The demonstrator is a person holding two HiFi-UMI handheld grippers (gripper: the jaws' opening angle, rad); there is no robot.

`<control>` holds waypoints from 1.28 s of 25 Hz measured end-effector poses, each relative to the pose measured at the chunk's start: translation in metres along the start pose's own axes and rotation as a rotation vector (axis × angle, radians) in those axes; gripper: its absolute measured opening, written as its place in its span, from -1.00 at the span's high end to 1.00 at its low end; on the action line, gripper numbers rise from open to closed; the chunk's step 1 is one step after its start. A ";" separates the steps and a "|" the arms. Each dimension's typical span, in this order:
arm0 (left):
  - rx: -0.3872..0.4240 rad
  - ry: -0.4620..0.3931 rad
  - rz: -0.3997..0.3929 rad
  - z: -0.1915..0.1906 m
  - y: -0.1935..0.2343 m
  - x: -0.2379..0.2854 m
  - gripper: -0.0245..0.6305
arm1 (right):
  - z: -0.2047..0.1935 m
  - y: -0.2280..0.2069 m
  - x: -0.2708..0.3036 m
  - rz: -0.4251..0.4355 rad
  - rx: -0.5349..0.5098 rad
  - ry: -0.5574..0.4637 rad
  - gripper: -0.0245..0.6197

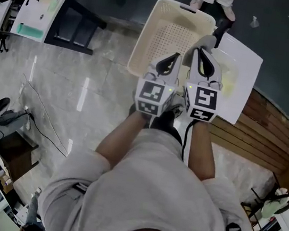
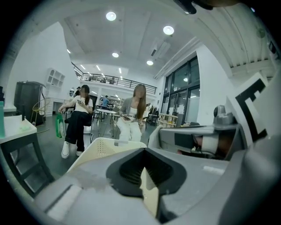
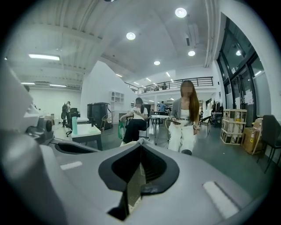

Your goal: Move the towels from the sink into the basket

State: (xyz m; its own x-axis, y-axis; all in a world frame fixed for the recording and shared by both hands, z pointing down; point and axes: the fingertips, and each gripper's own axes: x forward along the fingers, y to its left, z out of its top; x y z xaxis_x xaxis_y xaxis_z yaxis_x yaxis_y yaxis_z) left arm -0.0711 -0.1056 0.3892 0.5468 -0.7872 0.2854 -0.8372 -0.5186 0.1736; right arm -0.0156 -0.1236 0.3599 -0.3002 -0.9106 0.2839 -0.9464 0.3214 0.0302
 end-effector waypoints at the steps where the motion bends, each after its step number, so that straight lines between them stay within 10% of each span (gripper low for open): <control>1: -0.003 -0.002 0.006 0.000 0.004 -0.002 0.86 | 0.002 0.005 0.003 0.010 -0.001 -0.006 0.89; 32: -0.048 0.036 0.041 -0.002 0.088 0.015 0.86 | -0.005 0.039 0.092 0.049 0.010 0.062 0.89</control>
State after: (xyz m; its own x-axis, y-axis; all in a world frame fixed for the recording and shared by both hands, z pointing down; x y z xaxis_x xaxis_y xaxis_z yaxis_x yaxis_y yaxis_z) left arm -0.1363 -0.1624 0.4110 0.5123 -0.7942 0.3267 -0.8588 -0.4691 0.2060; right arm -0.0801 -0.1936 0.3917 -0.3384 -0.8761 0.3433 -0.9321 0.3621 0.0054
